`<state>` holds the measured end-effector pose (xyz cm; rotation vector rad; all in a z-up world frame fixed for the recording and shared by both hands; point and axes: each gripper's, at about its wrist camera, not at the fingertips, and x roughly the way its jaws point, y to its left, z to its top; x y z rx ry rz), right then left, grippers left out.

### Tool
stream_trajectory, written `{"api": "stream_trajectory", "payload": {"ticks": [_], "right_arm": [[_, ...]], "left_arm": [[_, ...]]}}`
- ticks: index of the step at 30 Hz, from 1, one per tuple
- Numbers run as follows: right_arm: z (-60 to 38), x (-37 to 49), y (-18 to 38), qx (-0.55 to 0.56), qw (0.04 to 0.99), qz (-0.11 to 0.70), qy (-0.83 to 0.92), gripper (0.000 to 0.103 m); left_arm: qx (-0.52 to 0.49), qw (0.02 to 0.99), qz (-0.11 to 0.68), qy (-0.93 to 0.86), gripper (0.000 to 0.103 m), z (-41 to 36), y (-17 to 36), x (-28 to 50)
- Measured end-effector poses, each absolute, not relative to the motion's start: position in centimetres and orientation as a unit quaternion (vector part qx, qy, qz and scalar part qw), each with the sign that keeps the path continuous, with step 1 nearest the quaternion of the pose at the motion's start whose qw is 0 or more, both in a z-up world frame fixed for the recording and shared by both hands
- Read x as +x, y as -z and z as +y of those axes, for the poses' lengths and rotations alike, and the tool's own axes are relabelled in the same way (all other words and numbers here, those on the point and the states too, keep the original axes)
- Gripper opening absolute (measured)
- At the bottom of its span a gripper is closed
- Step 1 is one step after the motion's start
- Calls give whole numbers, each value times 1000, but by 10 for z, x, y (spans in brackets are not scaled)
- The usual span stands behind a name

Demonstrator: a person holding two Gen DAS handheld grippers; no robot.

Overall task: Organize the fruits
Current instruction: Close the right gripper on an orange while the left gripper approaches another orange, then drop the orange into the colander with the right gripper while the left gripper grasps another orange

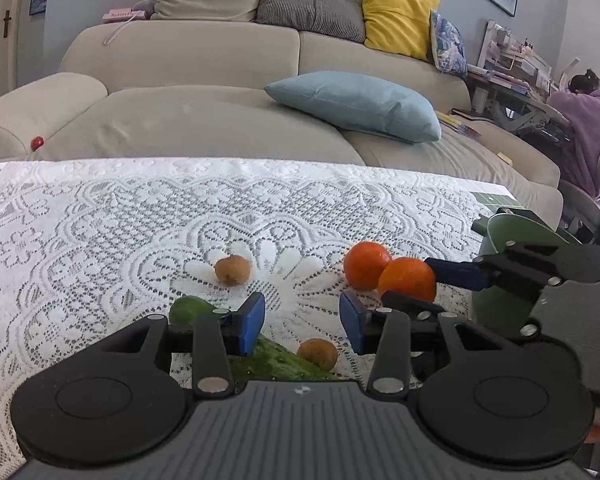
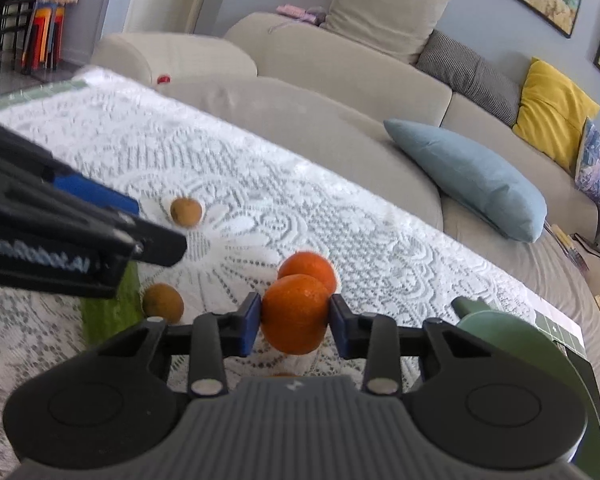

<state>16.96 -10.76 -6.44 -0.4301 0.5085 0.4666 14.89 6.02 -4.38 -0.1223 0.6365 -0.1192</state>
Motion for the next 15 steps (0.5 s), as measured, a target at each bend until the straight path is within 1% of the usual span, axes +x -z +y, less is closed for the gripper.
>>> {"api": "stream_trajectory", "payload": {"ticks": [15], "right_arm": [[-194,160,-6,-5,946,219,-239,34]], "left_arm": [[-21,943,320,89,51,34,38,162]]}}
